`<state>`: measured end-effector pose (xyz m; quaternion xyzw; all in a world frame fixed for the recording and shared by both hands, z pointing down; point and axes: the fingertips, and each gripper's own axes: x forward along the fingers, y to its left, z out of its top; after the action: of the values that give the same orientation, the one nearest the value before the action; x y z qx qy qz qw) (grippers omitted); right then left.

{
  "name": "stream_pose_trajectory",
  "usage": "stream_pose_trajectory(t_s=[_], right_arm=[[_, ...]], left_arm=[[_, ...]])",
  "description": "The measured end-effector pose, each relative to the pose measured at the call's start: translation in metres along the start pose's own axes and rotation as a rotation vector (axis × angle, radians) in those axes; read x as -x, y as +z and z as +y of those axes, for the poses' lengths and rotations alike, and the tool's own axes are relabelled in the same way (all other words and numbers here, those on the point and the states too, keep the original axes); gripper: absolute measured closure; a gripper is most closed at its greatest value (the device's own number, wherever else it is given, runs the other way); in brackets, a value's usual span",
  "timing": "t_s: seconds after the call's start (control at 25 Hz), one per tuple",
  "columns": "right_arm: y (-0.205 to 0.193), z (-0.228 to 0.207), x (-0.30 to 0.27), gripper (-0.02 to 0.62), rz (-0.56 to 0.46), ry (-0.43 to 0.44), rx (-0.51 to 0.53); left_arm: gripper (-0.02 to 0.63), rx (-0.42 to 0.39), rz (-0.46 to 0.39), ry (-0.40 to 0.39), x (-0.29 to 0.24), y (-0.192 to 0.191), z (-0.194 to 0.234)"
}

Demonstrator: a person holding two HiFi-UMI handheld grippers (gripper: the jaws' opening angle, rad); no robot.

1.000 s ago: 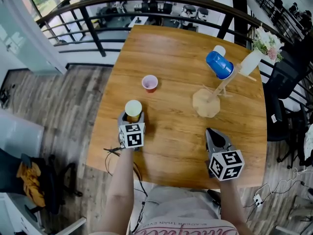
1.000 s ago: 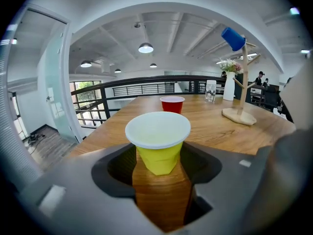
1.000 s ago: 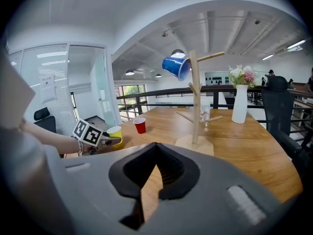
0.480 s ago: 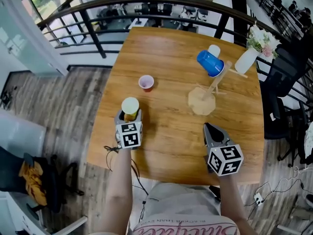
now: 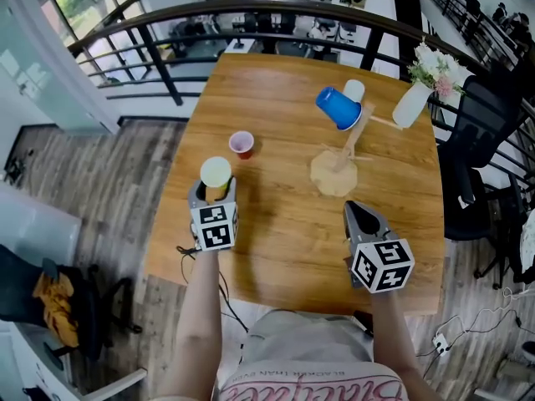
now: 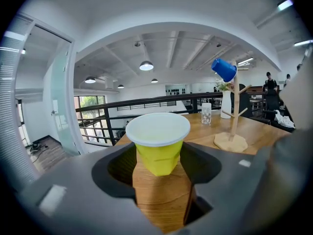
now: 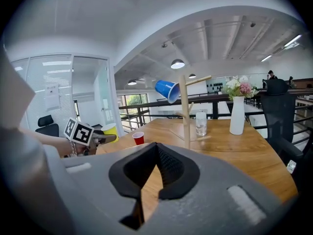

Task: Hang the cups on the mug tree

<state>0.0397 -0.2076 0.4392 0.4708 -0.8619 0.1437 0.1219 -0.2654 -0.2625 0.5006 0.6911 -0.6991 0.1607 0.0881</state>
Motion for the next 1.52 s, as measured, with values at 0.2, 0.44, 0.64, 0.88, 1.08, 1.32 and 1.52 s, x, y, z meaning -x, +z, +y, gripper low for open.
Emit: stream_pose_trajectory(t_s=[0.2,0.44,0.64,0.88,1.08,1.32,1.52], right_arm=[[0.01,-0.011,0.003,0.594,-0.047,-0.009,-0.033],[0.018,-0.023,0.007,0.594,-0.076,-0.016,-0.043],[0.027,-0.038,0.01,0.594,-0.1,-0.026,-0.051],[0.029,-0.055,0.009,0.594,-0.112,-0.034,-0.07],[0.028,-0.068,0.008,0.594,-0.118,-0.04,-0.099],[0.022,-0.079,0.007,0.594,-0.113,-0.039,-0.128],[0.018,-0.091,0.005,0.594,-0.108,-0.041,-0.153]], left_arm=[[0.311,-0.04,-0.041,-0.01,0.0,0.026,-0.011],[0.311,-0.09,-0.088,-0.035,-0.008,0.052,-0.032],[0.311,-0.123,-0.1,-0.068,-0.019,0.067,-0.058],[0.311,-0.205,-0.09,-0.104,-0.032,0.079,-0.087],[0.313,-0.333,-0.042,-0.112,-0.042,0.081,-0.107],[0.313,-0.487,0.042,-0.139,-0.058,0.067,-0.133],[0.313,-0.62,0.098,-0.164,-0.073,0.055,-0.151]])
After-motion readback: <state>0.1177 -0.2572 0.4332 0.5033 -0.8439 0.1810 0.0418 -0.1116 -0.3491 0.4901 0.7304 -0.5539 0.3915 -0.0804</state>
